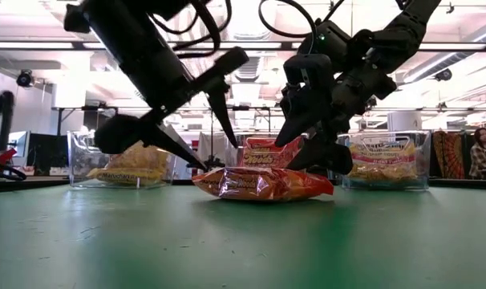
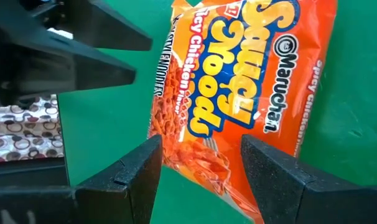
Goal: Sort Maruchan noodles
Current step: Put the orange noodle pack into the middle transparent bin
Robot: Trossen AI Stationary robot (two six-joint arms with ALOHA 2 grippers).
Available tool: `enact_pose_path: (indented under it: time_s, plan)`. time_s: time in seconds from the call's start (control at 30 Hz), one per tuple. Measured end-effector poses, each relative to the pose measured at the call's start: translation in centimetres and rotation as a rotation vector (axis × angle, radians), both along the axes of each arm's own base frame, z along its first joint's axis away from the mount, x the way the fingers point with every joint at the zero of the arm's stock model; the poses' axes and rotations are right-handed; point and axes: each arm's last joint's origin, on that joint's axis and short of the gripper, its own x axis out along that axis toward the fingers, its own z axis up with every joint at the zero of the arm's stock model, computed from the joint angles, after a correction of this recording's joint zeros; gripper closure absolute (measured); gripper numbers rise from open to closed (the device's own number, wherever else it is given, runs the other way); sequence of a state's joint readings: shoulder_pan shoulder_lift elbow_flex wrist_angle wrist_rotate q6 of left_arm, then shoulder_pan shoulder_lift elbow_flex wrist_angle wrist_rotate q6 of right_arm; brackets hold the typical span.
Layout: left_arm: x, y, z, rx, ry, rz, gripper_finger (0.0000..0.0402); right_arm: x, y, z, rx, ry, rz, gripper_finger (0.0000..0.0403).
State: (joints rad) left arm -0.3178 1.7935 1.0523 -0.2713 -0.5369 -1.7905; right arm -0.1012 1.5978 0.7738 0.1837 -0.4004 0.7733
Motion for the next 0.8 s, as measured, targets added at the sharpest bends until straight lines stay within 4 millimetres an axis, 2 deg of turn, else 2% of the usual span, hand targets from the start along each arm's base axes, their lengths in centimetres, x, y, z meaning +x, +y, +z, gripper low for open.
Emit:
enact_pose_path:
  time_s: [0.5, 0.8]
  plan:
    - [0.9, 1.3, -3.1, -0.014, 0.085, 0.038, 0.0196, -0.4, -1.3, -0.2, -0.002, 0.044, -0.032, 0.0196]
    - [1.0, 1.2, -4.3, -0.057, 0.122, 0.037, 0.0196, -0.8, -2.4, 0.0, 0.069, 0.038, -0.001, 0.0156]
